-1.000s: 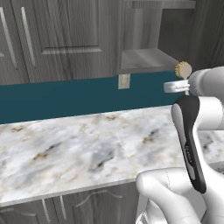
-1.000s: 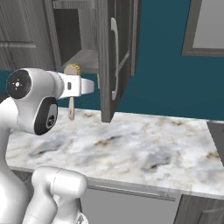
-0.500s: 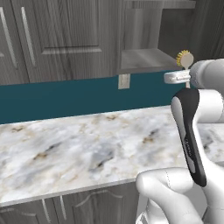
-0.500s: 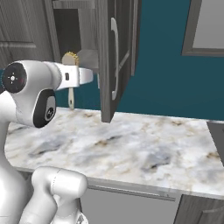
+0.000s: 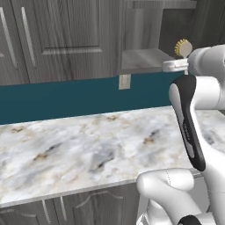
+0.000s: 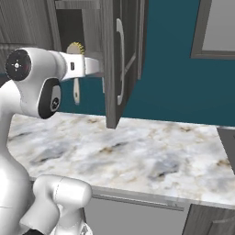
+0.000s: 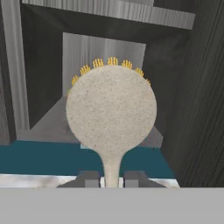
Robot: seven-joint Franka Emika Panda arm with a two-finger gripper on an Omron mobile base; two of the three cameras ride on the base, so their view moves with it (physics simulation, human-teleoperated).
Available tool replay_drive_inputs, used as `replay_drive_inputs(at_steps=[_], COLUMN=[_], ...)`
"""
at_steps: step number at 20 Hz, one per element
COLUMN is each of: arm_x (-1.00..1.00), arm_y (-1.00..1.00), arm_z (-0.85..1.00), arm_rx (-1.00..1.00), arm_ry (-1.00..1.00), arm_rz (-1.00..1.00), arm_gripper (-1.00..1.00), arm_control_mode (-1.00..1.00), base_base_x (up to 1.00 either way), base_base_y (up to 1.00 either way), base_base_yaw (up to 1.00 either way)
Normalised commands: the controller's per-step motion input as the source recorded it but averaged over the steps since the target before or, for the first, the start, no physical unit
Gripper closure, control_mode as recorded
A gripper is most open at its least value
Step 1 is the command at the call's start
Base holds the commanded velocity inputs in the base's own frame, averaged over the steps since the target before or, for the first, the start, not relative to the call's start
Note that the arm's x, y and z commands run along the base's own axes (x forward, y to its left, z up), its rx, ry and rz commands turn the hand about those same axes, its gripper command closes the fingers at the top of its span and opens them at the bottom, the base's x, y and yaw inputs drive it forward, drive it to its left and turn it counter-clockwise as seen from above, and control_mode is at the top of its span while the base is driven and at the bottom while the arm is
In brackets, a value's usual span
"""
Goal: Pick up the bar soap and dish brush from the sink, and place them back in the cabinet, and close the cabinet door.
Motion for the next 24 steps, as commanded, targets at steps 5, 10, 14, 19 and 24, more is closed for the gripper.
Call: replay_drive_inputs(at_steps=[5,10,14,19,24], arm_x=[0.33,0.32,0.34,0.30,0.42], arm_y=[0.00,0.00,0.00,0.00,0.00], arm_z=[0.32,0.20,0.06,0.00,0.00], arm_rx=[0.00,0.00,0.00,0.00,0.00], arm_ry=[0.00,0.00,0.00,-0.01,-0.02], arm_rz=[0.00,0.01,0.02,0.04,0.04], arm_gripper=[1.00,1.00,1.00,1.00,1.00], arm_control_mode=[-1.00,-1.00,-1.00,-1.00,-1.00], base_base_x=[0.00,0.00,0.00,0.00,0.00], base_base_y=[0.00,0.00,0.00,0.00,0.00], base_base_yaw=[0.00,0.00,0.00,0.00,0.00])
